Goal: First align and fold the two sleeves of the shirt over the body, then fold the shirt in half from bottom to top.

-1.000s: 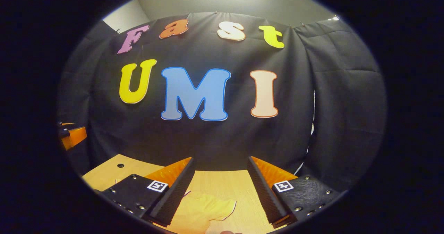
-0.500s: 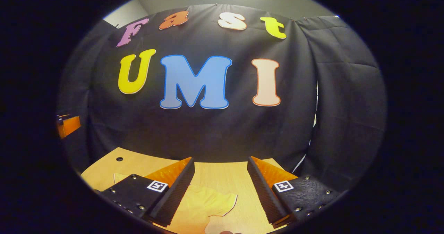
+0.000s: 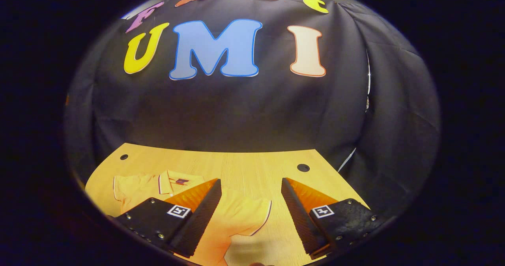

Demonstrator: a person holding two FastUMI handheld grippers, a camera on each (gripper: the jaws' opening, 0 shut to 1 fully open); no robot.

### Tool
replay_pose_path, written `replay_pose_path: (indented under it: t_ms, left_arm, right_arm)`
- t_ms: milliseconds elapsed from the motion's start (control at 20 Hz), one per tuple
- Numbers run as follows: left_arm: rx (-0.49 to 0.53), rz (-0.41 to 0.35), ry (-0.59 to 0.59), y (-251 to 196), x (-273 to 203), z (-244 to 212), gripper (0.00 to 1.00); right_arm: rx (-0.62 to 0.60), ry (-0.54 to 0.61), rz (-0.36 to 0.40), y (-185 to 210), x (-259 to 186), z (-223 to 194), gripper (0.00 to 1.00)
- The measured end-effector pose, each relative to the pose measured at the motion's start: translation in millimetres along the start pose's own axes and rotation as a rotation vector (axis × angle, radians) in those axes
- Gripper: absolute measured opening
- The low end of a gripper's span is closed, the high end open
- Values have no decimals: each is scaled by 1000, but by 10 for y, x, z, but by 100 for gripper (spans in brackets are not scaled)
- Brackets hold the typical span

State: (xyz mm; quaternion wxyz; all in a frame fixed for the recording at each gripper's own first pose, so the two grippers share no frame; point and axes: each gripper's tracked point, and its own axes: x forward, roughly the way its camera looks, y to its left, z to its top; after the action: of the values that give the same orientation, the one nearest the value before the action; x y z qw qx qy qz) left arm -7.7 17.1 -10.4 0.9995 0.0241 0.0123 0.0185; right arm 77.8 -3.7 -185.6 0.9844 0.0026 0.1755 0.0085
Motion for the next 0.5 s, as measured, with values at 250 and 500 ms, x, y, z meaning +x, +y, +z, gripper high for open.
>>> replay_pose_path:
  t_ms: [250,500]
  left_arm:
    - [15,27,17,49,28,-46,94]
    - [15,44,40,24,106,-117,95]
  right_arm:
    - [-11,135,13,-37,423,-551,96]
    - [-24,263,3,-138,753,-1098,96]
